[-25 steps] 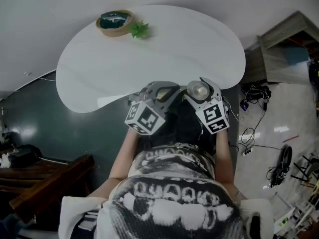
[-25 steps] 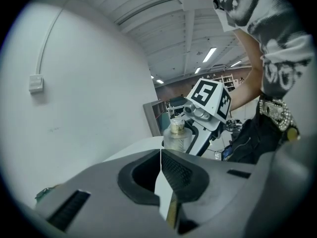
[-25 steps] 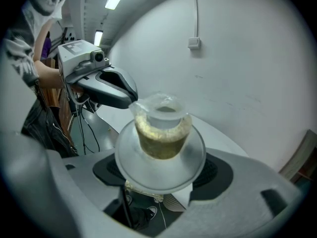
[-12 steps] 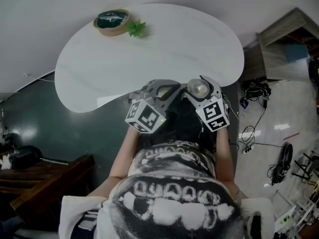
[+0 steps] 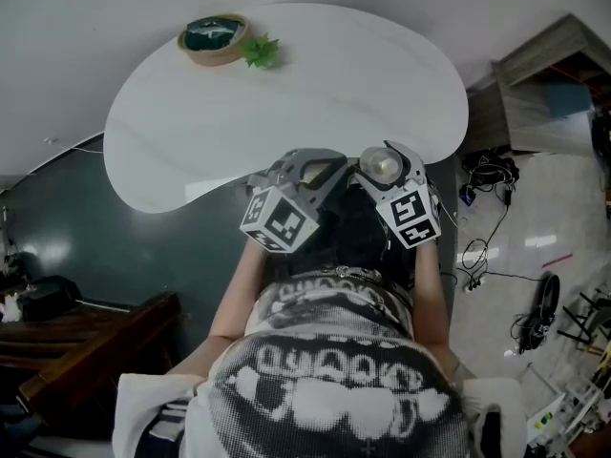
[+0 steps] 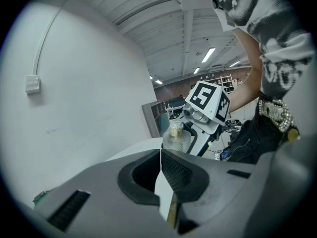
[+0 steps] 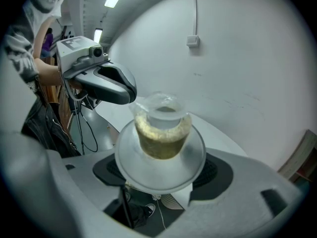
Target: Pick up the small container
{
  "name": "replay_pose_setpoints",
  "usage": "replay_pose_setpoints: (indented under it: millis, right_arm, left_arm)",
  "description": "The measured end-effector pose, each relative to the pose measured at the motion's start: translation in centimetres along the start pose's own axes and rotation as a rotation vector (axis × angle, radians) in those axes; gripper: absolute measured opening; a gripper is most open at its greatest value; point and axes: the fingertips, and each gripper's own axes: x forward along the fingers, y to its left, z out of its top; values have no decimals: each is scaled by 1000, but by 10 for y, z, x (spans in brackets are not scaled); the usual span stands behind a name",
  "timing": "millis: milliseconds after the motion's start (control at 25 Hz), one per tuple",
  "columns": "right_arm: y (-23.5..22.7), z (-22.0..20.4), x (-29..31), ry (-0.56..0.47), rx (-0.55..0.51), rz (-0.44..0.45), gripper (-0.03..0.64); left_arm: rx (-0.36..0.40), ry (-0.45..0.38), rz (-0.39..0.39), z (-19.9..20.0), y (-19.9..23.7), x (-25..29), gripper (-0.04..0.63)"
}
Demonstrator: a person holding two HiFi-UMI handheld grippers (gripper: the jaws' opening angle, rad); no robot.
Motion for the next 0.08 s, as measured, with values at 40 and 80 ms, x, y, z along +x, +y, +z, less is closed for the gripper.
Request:
replay_pose_setpoints:
  millis: [40,80]
  right_arm:
    - [-1,0,0,0,0,0,337]
    - [-2,0,1,0,0,-1,337]
  left_arm:
    - [0,0,-1,0,0,1,5]
    - [1,-1,-2,0,1,2,6]
